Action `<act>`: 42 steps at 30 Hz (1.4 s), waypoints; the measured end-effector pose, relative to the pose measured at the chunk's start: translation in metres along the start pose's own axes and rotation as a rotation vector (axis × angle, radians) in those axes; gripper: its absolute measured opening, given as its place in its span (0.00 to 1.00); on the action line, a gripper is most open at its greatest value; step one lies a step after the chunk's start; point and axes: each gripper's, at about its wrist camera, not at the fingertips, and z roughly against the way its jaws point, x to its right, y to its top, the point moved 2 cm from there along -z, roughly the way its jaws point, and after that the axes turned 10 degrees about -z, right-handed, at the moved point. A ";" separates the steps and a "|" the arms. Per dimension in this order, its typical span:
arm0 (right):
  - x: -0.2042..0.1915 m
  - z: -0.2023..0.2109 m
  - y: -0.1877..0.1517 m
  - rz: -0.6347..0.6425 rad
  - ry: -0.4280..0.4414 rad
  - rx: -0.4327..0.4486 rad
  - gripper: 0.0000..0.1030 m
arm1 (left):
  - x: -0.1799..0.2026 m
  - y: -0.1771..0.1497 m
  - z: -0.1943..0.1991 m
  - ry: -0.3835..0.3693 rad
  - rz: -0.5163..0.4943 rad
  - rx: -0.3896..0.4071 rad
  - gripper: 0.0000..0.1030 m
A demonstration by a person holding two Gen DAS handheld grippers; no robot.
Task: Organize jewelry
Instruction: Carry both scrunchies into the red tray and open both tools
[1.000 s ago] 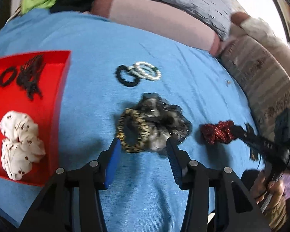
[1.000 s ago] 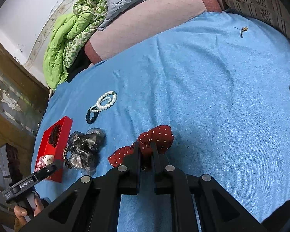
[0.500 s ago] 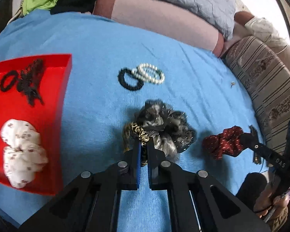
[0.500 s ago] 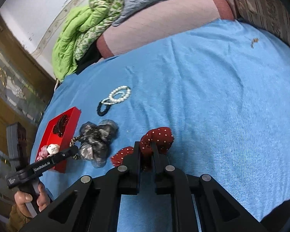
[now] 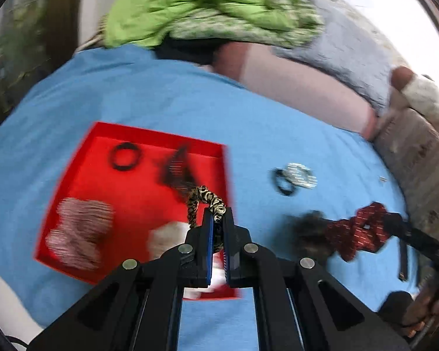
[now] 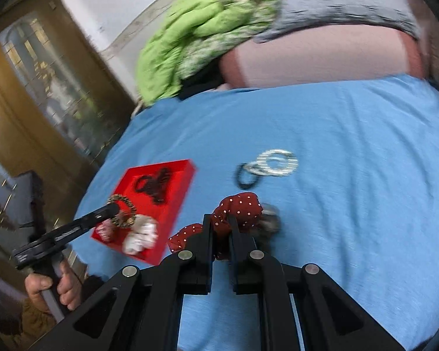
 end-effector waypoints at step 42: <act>-0.115 -0.139 -0.006 0.185 0.058 -0.150 0.38 | -0.076 0.026 0.009 0.235 0.035 0.038 0.51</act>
